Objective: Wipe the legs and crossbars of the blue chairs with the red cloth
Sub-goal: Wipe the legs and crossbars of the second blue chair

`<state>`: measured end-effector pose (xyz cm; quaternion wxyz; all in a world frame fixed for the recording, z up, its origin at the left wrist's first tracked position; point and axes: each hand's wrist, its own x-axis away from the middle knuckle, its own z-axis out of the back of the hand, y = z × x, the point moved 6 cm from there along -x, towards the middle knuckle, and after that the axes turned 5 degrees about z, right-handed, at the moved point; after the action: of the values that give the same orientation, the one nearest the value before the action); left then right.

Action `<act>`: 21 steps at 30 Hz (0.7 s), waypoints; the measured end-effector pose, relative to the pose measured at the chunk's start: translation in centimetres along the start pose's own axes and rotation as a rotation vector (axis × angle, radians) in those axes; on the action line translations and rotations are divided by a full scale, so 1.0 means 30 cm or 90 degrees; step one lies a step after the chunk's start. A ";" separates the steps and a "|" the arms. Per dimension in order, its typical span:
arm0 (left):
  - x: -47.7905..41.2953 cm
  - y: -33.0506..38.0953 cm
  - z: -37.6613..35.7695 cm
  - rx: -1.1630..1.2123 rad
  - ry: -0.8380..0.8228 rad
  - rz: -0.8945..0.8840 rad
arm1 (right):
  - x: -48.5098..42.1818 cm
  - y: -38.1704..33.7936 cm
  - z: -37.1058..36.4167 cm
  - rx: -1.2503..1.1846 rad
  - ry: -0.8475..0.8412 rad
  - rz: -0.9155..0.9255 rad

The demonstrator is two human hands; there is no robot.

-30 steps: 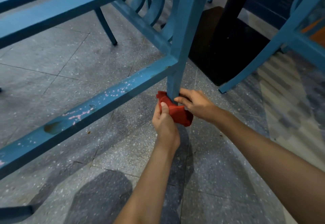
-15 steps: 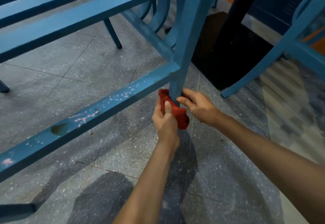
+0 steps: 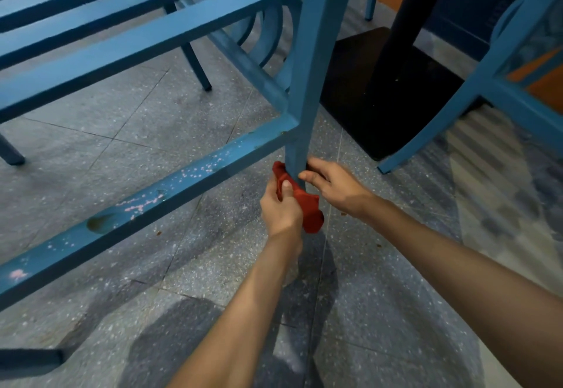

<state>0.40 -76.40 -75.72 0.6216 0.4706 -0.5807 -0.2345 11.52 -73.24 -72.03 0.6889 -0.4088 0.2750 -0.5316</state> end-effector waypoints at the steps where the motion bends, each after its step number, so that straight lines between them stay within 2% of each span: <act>1: 0.021 0.020 0.003 0.002 0.006 -0.029 | 0.000 0.001 0.000 0.000 0.001 -0.003; 6: 0.147 0.072 -0.004 0.008 -0.051 -0.207 | 0.010 -0.010 0.013 0.010 -0.003 -0.004; 8: 0.126 0.053 0.002 -0.006 -0.053 -0.194 | 0.010 -0.011 0.013 0.012 -0.006 -0.007; 11: 0.033 0.017 0.010 -0.047 -0.034 -0.048 | 0.007 -0.001 0.011 0.014 -0.003 -0.015; 13: -0.001 0.021 0.018 -0.071 -0.038 -0.010 | 0.007 -0.001 0.010 0.022 -0.006 -0.016; 21: 0.112 0.161 -0.002 0.069 0.022 -0.101 | 0.012 -0.002 0.017 0.031 0.008 -0.010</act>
<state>-0.06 -77.04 -69.90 0.5843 0.5521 -0.5429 -0.2431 12.01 -73.43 -71.69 0.6928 -0.3904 0.2630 -0.5463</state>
